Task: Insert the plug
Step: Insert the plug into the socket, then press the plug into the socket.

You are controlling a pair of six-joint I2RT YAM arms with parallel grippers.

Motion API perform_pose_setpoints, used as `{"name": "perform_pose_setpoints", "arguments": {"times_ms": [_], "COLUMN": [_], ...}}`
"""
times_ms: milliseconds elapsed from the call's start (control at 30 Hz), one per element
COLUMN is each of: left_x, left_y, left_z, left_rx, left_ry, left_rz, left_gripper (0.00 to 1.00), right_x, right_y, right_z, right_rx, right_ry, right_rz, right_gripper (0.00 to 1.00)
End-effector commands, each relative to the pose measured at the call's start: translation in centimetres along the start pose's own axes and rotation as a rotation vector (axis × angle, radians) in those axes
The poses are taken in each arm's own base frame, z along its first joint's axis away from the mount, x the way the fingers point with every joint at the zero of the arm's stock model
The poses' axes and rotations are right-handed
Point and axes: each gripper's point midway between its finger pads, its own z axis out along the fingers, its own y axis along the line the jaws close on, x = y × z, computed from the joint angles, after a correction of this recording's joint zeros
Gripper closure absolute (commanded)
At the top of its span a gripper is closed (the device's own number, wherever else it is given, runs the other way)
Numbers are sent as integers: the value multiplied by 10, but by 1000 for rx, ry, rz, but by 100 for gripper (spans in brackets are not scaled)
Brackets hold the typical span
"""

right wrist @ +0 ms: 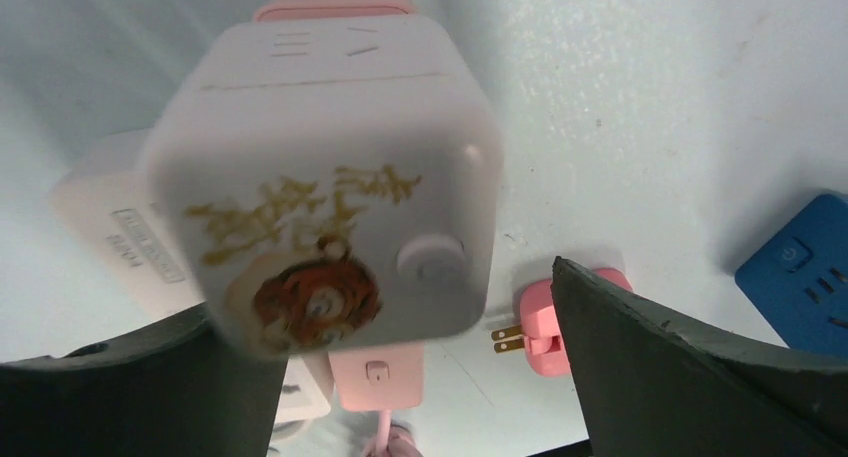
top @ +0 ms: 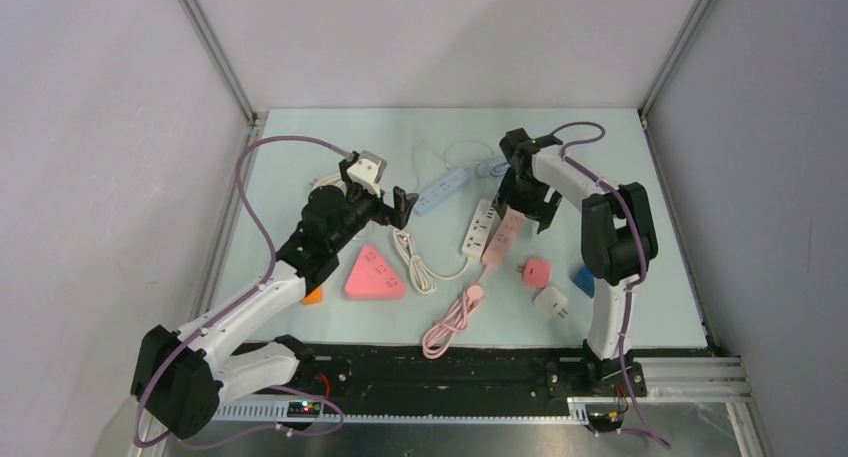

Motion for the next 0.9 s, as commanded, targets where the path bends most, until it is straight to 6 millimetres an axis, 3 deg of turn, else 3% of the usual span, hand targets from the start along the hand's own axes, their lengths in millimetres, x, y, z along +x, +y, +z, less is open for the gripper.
{"name": "perform_pose_setpoints", "arguments": {"times_ms": [0, 200, 333, 567, 767, 867], "left_x": [-11, -11, -10, -8, -8, -8], "left_y": [2, 3, 4, 5, 6, 6], "left_z": [-4, -4, -5, -5, -5, -5], "left_rx": [-16, -24, -27, -27, -32, -32], "left_ry": [-43, -45, -43, -38, -39, -39], "left_rz": [24, 25, 36, 51, 54, 56], "left_gripper": [0, 0, 0, 0, 0, 0], "right_x": [-35, -51, -57, -72, -71, -64], "right_y": [8, 11, 11, 13, 10, 9], "right_z": [-40, -43, -40, -37, -26, -17], "right_rx": [-100, -109, -122, -120, -75, -50], "right_ry": [-136, -171, -169, -201, -157, -118], "right_rz": [37, 73, 104, 99, 85, 70], "right_gripper": [2, 4, 23, 26, 26, 34]}}
